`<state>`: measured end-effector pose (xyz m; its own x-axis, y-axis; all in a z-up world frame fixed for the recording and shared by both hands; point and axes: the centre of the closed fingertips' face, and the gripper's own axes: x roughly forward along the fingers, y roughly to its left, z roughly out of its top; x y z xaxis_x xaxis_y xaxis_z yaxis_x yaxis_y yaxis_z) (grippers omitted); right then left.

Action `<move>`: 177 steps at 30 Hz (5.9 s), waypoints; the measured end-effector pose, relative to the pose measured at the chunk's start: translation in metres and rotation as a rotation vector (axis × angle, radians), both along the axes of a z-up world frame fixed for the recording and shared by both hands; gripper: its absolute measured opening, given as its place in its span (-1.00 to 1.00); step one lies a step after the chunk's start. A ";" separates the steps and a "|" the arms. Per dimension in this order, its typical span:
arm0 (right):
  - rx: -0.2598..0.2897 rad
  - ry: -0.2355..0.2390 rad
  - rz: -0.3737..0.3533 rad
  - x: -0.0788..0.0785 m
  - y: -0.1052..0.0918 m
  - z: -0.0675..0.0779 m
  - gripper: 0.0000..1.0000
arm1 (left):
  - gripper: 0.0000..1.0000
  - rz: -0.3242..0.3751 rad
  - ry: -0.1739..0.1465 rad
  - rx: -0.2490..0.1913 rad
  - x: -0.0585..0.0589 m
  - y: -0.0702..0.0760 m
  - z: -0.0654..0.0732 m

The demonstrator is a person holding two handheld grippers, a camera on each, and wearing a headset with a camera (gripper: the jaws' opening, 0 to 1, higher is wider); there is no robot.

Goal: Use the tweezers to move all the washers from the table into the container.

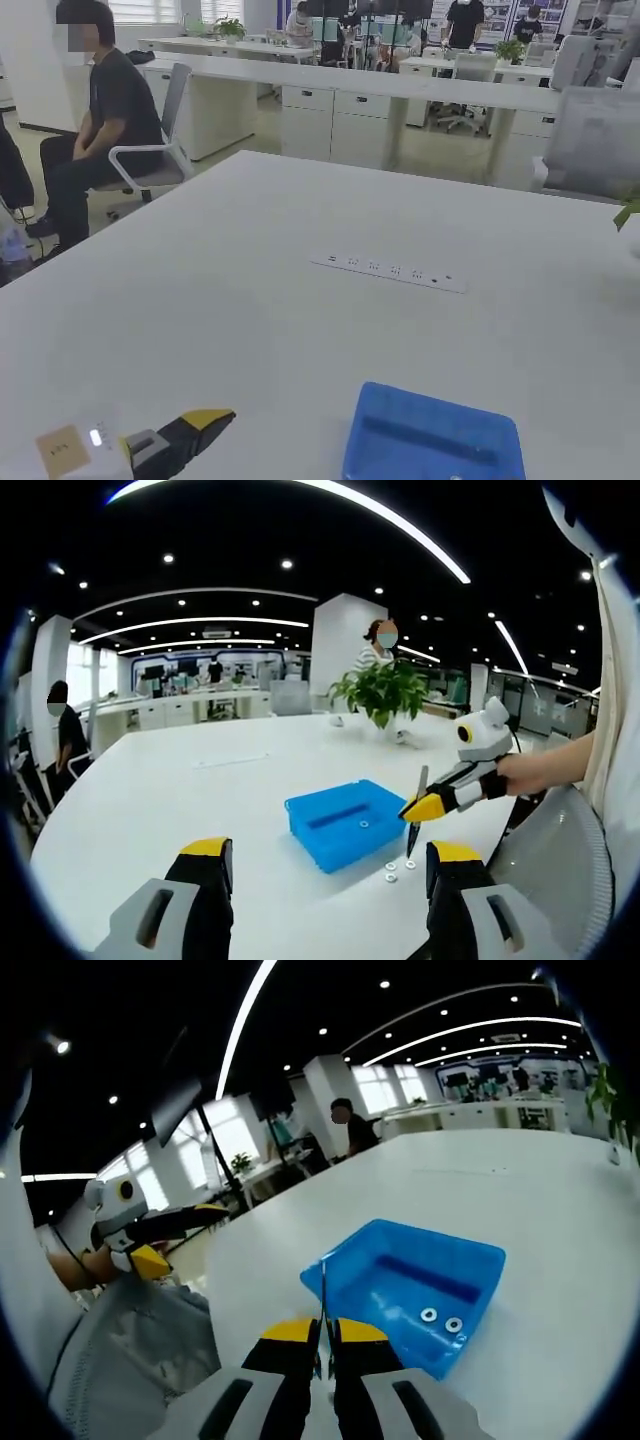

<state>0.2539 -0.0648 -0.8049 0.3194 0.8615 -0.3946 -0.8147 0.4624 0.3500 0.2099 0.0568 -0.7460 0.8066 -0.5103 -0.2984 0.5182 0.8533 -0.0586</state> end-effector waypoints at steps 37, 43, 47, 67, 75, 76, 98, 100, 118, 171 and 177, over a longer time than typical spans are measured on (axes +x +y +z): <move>-0.133 -0.091 0.079 -0.017 0.001 -0.016 -0.93 | 0.60 -0.002 -0.001 0.002 0.000 0.000 0.000; -0.122 -0.094 0.064 -0.012 0.000 -0.015 -0.93 | 0.60 -0.002 -0.003 -0.001 0.000 0.000 0.001; -0.132 -0.088 0.079 -0.016 0.001 -0.018 -0.93 | 0.60 -0.003 -0.002 0.001 0.000 0.000 0.001; -0.217 -0.215 0.181 -0.029 0.009 -0.018 -0.96 | 0.60 0.000 -0.005 0.001 0.000 0.000 0.001; -0.061 -0.134 0.081 -0.016 0.005 0.007 -0.96 | 0.60 0.001 -0.008 0.000 0.000 -0.001 0.001; -0.054 -0.133 0.071 -0.014 0.004 0.009 -0.95 | 0.60 0.000 -0.007 0.000 0.000 -0.001 0.001; 0.012 -0.138 0.043 0.022 0.012 0.053 -0.95 | 0.60 0.008 -0.012 -0.006 0.000 0.001 0.003; 0.013 -0.140 0.041 0.026 0.013 0.055 -0.95 | 0.60 0.010 -0.014 -0.006 0.000 0.001 0.003; -0.035 -0.122 0.020 0.072 0.023 0.044 -0.95 | 0.60 0.013 -0.011 -0.009 0.001 0.002 0.003; -0.147 -0.113 0.056 0.085 0.029 -0.005 -0.93 | 0.58 0.010 0.000 -0.004 0.001 0.002 0.000; -0.114 -0.149 0.050 0.078 0.027 0.011 -0.93 | 0.58 0.010 0.002 -0.002 0.001 0.002 0.000</move>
